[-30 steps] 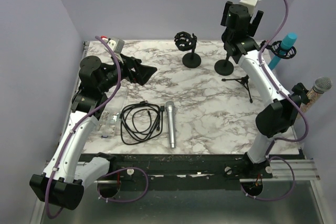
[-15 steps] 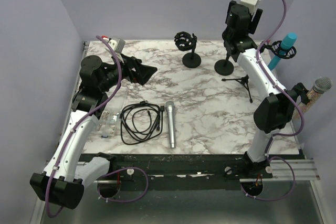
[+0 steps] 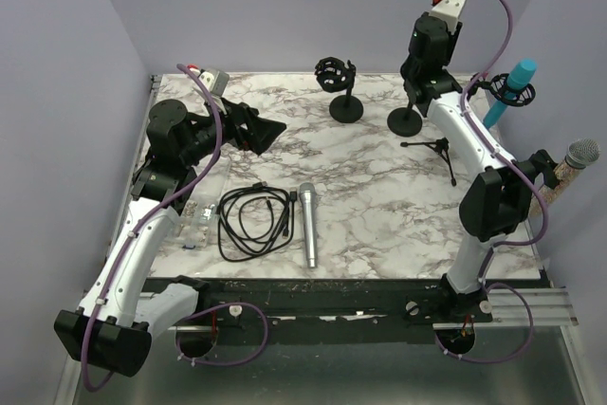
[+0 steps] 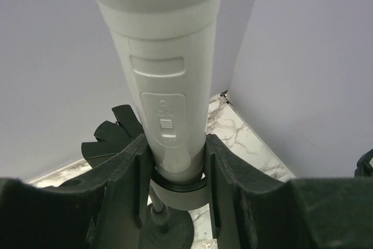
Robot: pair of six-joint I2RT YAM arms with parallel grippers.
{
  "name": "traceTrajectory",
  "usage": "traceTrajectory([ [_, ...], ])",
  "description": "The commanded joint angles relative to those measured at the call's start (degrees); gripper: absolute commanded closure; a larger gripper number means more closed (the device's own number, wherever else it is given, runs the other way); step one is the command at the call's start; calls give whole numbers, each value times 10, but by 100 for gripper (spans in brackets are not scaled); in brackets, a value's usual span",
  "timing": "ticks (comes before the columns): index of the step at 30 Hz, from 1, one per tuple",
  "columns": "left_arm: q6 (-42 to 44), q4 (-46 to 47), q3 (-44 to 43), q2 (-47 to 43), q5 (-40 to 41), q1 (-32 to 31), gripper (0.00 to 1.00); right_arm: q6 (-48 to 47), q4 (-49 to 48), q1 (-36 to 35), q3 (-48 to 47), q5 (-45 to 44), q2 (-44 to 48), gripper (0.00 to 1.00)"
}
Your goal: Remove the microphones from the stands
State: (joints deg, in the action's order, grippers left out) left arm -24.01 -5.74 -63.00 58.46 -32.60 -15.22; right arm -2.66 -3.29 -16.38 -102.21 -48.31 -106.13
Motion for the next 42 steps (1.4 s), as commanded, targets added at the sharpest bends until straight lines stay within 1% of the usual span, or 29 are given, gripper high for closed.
traceTrajectory([
  [1, 3, 2, -17, 1, -10, -6, 1, 23, -10, 4, 19, 28, 34, 59],
  [4, 4, 2, -17, -1, -9, -7, 1, 25, -10, 4, 35, 58, 51, 67],
  [10, 8, -1, -18, -1, -6, -12, 1, 25, -16, 4, 62, 153, 80, 76],
  [14, 8, -4, -20, 1, -6, -14, 1, 47, 6, 4, 61, 172, 94, 86],
  [18, 7, -4, -20, 2, -6, -15, 1, 38, 5, 4, 89, 240, 122, 94],
  [19, 5, -3, -20, 2, -7, -15, 1, 41, 7, 4, 95, 255, 131, 98],
  [20, 4, -2, -20, 3, -9, -15, 2, 43, 10, 4, 100, 266, 138, 99],
  [23, -1, 2, -20, 4, -15, -16, 1, 58, 17, 4, 118, 304, 160, 99],
  [28, -2, 7, -19, 5, -22, -15, 2, 86, 13, 2, 143, 416, 190, 99],
  [31, -7, 14, -19, 4, -28, -16, 1, 96, 6, -2, 156, 456, 200, 99],
  [36, -38, 54, -4, 1, -48, -15, 2, 116, -31, -9, 183, 539, 211, 99],
  [38, -48, 82, 2, 6, -54, -16, 2, 129, -57, -13, 200, 578, 214, 99],
  [42, -51, 99, -4, 17, -60, -16, 2, 136, -112, -30, 225, 640, 213, 99],
])
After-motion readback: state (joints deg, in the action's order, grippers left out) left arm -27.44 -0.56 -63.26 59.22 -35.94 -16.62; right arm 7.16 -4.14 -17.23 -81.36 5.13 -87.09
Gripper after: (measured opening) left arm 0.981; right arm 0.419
